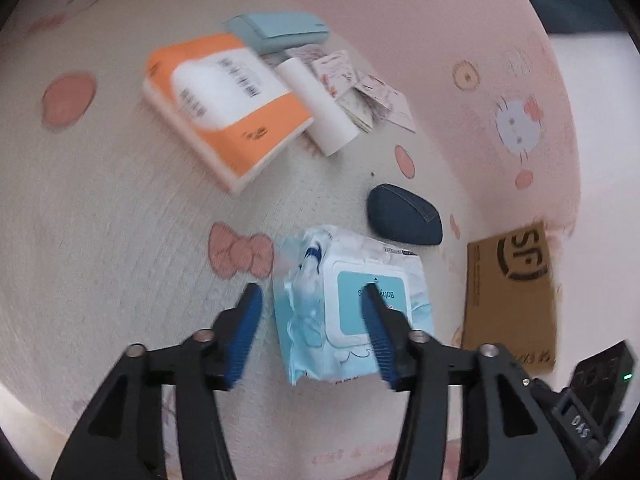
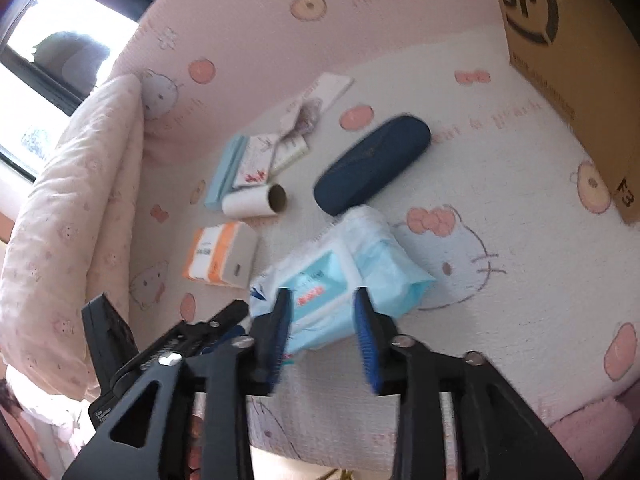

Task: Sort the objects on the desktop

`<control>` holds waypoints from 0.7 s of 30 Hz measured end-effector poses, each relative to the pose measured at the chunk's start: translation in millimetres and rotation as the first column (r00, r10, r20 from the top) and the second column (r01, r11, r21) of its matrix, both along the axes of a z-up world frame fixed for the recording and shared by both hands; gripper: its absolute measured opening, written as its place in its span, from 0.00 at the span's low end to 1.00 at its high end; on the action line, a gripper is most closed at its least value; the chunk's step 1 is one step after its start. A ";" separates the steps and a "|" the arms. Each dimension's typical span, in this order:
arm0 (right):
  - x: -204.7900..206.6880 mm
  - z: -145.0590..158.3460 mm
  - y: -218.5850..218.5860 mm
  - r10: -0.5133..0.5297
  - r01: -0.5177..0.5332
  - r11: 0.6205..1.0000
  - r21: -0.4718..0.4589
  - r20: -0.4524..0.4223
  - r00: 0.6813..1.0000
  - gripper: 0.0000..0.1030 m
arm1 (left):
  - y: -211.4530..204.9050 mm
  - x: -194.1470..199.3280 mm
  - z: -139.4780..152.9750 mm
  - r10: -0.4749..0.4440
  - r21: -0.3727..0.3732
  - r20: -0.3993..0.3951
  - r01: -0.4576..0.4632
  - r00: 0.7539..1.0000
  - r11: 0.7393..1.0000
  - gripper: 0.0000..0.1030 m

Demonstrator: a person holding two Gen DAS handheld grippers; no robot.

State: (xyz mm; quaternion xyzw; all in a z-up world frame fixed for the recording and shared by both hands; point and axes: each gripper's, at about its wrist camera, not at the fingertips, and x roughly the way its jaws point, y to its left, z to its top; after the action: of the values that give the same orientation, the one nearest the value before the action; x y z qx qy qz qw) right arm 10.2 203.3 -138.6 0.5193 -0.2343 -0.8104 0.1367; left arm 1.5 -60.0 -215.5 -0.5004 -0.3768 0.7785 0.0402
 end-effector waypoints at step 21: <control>-69.2 -77.8 19.7 0.044 -0.039 0.999 -0.036 0.166 0.985 0.56 | -1.9 1.5 -59.9 0.109 0.236 0.070 -0.123 0.992 0.964 0.64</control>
State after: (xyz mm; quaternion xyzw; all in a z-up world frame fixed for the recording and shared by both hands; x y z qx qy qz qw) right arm -59.0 223.0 -216.4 0.5878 -0.2471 -0.7572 0.1418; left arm 3.1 -61.9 -275.5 -0.4909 -0.4975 0.7138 0.0440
